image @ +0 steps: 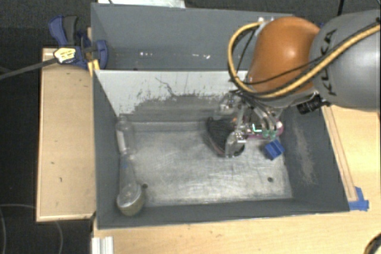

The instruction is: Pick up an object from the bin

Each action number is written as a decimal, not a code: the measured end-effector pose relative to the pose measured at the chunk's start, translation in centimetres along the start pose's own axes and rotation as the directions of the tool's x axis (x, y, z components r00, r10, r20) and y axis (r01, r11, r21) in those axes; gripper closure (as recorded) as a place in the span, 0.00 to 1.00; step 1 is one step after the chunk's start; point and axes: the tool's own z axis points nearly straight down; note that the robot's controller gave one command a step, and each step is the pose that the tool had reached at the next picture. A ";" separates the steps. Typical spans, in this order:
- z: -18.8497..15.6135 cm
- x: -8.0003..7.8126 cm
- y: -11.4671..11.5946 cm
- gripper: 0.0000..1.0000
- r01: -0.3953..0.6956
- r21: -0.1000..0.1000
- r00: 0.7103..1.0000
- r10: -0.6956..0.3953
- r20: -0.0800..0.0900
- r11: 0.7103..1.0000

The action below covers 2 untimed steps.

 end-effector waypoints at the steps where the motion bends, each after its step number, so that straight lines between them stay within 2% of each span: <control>1: 8.2 -2.8 -3.6 0.00 0.175 0.002 0.984 -0.175 0.023 0.984; 2: 8.2 -2.8 -3.6 1.00 0.172 0.001 0.985 -0.172 0.019 0.985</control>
Offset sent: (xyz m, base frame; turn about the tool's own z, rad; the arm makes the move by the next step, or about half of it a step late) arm 0.0282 -0.0462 -0.1148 -0.2023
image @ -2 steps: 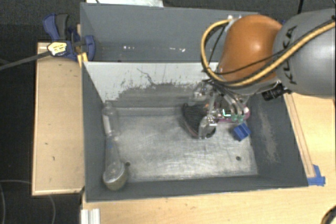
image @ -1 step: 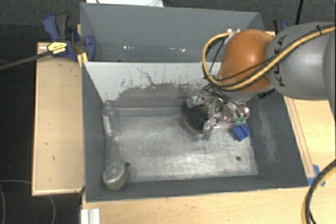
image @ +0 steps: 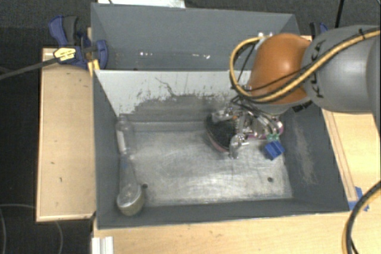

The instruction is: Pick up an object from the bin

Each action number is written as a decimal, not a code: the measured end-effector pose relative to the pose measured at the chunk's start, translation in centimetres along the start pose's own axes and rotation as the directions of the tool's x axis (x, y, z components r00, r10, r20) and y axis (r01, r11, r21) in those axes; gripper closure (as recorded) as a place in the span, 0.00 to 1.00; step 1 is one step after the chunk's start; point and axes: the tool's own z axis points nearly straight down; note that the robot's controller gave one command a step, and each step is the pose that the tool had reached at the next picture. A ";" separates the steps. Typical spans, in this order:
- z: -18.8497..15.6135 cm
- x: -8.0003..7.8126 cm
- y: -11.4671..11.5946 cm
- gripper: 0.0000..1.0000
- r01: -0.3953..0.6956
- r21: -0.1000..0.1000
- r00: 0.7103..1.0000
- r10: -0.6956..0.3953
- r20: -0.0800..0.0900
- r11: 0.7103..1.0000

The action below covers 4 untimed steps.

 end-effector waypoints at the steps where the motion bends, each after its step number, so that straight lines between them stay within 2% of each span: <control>1: -13.0 0.7 2.1 1.00 0.216 0.001 0.976 -0.216 -0.004 0.976; 2: -12.6 0.9 2.1 0.00 0.212 -0.003 0.977 -0.212 -0.011 0.977; 3: 1.1 5.7 0.5 0.00 0.366 -0.009 0.930 -0.366 -0.019 0.931; 4: 0.7 5.5 0.6 1.00 0.365 -0.007 0.931 -0.366 -0.013 0.931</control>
Offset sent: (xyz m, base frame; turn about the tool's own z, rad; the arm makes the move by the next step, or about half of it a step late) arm -0.0148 0.0180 0.1255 -0.2180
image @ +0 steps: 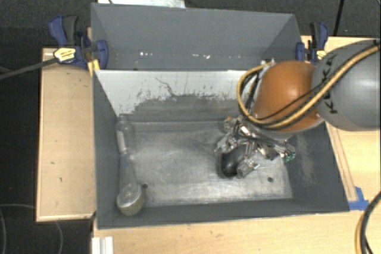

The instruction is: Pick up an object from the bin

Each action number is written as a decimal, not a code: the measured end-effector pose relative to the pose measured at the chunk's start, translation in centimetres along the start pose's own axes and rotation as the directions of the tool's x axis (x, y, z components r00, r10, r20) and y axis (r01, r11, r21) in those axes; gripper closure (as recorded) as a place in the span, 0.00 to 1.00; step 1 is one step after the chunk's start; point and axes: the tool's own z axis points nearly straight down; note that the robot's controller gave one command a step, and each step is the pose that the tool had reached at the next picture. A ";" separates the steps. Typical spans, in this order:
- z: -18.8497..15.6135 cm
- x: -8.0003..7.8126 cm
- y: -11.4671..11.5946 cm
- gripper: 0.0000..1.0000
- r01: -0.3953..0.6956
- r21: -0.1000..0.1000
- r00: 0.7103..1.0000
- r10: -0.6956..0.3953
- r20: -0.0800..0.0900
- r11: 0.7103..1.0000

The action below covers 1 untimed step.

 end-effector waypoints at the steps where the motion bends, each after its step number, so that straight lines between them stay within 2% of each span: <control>1: -17.5 -0.6 1.3 1.00 0.058 0.008 0.998 -0.058 0.009 0.998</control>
Offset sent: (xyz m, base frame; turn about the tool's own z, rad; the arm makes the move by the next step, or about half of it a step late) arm -0.0042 0.0131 0.1691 -0.0611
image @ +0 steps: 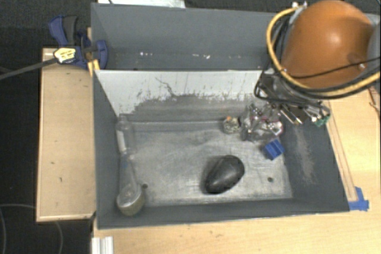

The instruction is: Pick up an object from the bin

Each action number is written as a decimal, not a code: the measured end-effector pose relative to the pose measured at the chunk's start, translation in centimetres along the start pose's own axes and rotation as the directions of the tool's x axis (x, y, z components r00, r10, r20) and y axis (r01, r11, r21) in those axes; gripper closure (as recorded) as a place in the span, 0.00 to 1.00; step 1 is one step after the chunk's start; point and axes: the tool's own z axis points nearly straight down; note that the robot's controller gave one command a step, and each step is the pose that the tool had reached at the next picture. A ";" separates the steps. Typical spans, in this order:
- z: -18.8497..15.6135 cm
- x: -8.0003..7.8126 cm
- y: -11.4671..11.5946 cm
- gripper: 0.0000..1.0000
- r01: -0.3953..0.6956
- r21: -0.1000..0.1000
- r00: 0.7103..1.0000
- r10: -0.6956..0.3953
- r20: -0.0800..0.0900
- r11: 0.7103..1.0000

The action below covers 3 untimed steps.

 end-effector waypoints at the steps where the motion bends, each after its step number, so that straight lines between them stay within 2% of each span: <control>1: 0.5 0.1 0.0 0.00 -0.004 -0.005 1.000 0.004 -0.007 1.000; 2: 15.4 -3.4 3.9 0.00 0.141 -0.001 0.990 -0.141 -0.004 0.990; 3: 16.0 -3.2 4.1 1.00 0.142 -0.007 0.990 -0.142 -0.006 0.990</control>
Offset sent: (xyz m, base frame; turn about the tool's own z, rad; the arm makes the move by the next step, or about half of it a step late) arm 0.0000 0.0000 0.0000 0.0000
